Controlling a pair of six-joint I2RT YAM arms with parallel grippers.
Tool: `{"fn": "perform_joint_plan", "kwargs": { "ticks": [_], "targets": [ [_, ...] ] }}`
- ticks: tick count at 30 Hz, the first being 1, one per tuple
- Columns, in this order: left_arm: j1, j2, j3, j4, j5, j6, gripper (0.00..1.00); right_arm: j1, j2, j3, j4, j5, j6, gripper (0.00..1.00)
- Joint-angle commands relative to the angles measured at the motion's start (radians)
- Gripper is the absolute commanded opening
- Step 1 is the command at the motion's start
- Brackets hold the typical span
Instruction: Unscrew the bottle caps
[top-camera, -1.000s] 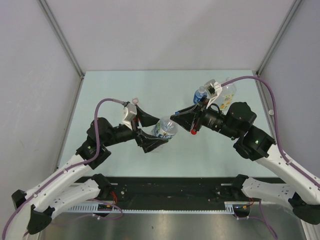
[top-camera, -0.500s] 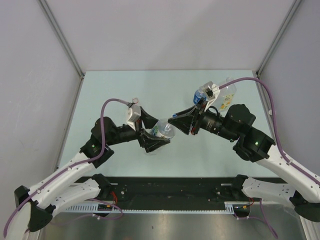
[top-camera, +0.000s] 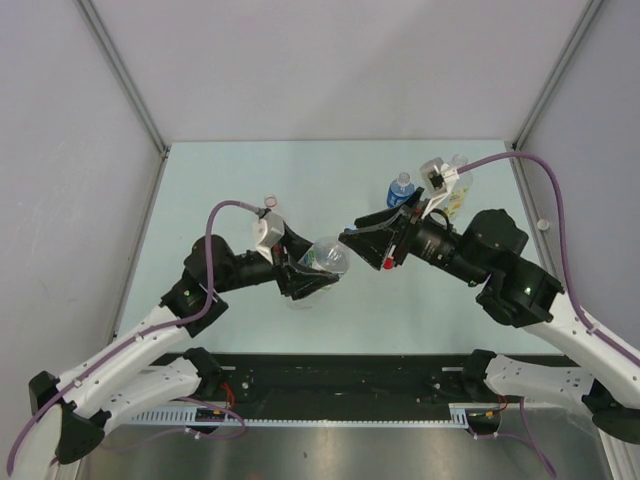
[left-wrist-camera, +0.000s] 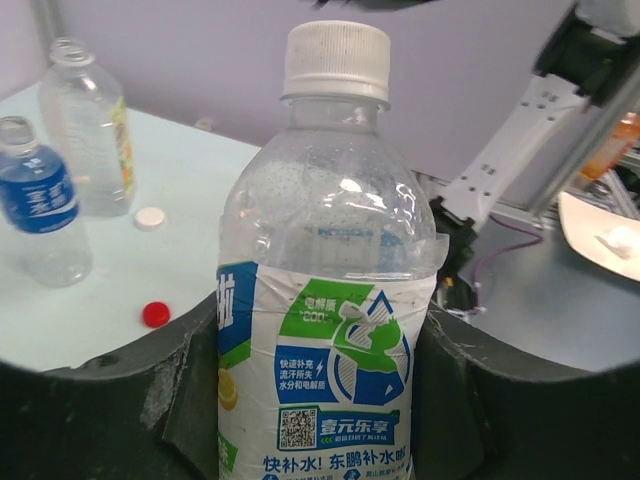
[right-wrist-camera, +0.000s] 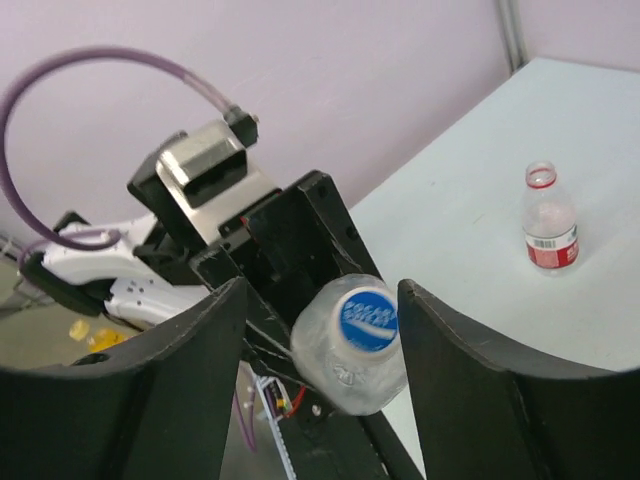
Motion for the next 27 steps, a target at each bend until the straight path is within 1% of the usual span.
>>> {"fn": "perform_joint_plan", "kwargs": {
  "ticks": [1, 2, 3, 5, 6, 7, 9, 10, 11, 12, 13, 16, 20, 27],
  "targets": [
    [-0.026, -0.015, 0.005, -0.072, -0.195, 0.097, 0.07, 0.005, -0.042, 0.053, 0.032, 0.155, 0.054, 0.66],
    [-0.04, -0.014, 0.015, -0.088, -0.241, 0.112, 0.0, 0.008, -0.042, 0.053, 0.026, 0.21, 0.062, 0.66],
    [-0.073, -0.017, 0.019, -0.1, -0.345, 0.129, 0.0, 0.011, -0.037, 0.055, 0.012, 0.238, 0.071, 0.66],
    [-0.119, -0.026, 0.022, -0.122, -0.462, 0.184, 0.0, 0.013, -0.034, 0.053, -0.003, 0.317, 0.096, 0.66],
    [-0.174, -0.028, 0.022, -0.123, -0.527, 0.2, 0.0, 0.017, -0.031, 0.053, -0.02, 0.344, 0.105, 0.66],
    [-0.201, -0.032, 0.02, -0.123, -0.656, 0.236, 0.0, 0.019, -0.025, 0.053, -0.025, 0.365, 0.119, 0.66],
    [-0.279, -0.032, 0.019, -0.119, -0.778, 0.264, 0.0, 0.022, -0.019, 0.053, -0.042, 0.422, 0.133, 0.65],
    [-0.299, -0.029, 0.019, -0.111, -0.884, 0.283, 0.0, 0.023, -0.007, 0.053, -0.043, 0.443, 0.14, 0.65],
    [-0.32, -0.022, 0.019, -0.106, -0.927, 0.284, 0.0, 0.025, -0.003, 0.053, -0.051, 0.453, 0.145, 0.65],
    [-0.357, -0.017, 0.02, -0.102, -0.976, 0.324, 0.0, 0.025, 0.003, 0.053, -0.054, 0.46, 0.153, 0.64],
    [-0.374, -0.011, 0.022, -0.094, -1.045, 0.335, 0.0, 0.026, 0.016, 0.053, -0.054, 0.465, 0.156, 0.64],
    [-0.435, 0.017, 0.023, -0.074, -1.16, 0.372, 0.0, 0.029, 0.041, 0.053, -0.054, 0.464, 0.169, 0.63],
    [-0.477, 0.044, 0.023, -0.056, -1.228, 0.393, 0.0, 0.04, 0.069, 0.053, -0.037, 0.45, 0.177, 0.62],
    [-0.485, 0.04, 0.017, -0.045, -1.234, 0.395, 0.0, 0.051, 0.121, 0.053, -0.04, 0.43, 0.194, 0.59]
  ]
}}
